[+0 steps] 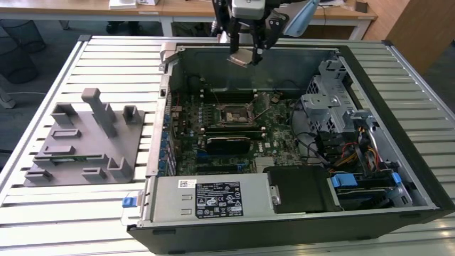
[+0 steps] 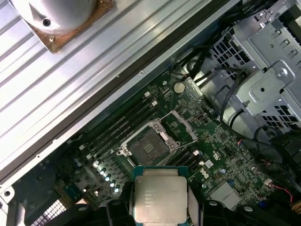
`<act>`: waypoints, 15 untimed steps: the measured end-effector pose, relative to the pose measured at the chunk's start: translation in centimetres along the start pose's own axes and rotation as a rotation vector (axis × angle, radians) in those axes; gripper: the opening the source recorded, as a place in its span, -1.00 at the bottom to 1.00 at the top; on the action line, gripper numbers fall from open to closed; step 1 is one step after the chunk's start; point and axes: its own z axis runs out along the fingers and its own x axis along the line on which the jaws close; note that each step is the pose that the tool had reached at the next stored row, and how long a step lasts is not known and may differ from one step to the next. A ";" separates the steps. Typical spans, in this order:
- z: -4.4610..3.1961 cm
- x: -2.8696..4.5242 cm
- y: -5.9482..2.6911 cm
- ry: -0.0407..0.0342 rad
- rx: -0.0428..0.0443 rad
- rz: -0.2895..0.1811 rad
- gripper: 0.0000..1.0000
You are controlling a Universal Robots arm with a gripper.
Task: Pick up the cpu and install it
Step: 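Place the cpu into insertion slot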
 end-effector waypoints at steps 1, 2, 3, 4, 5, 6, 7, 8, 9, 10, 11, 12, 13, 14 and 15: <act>0.04 0.02 0.02 -0.0034 -0.0028 0.007 0.08; 0.08 0.02 0.02 -0.0047 -0.0035 0.017 0.08; 0.12 0.02 0.03 -0.0050 -0.0029 0.031 0.08; 0.18 0.02 0.02 -0.0055 -0.0023 0.048 0.08; 0.24 0.03 0.02 -0.0059 -0.0017 0.065 0.08; 0.30 0.03 0.02 -0.0064 -0.0011 0.082 0.08; 0.37 0.03 0.01 -0.0068 -0.0006 0.100 0.08; 0.43 0.03 0.02 -0.0072 0.0000 0.117 0.08; 0.48 0.03 0.01 -0.0076 0.0007 0.134 0.08; 0.53 0.04 0.01 -0.0080 0.0012 0.152 0.08; 0.57 0.04 0.01 -0.0084 0.0017 0.167 0.08; 0.61 0.04 0.01 -0.0087 0.0022 0.182 0.08; 0.65 0.04 0.01 -0.0091 0.0027 0.196 0.08; 0.69 0.05 0.01 -0.0094 0.0032 0.210 0.08; 0.74 0.05 0.02 -0.0097 0.0036 0.225 0.08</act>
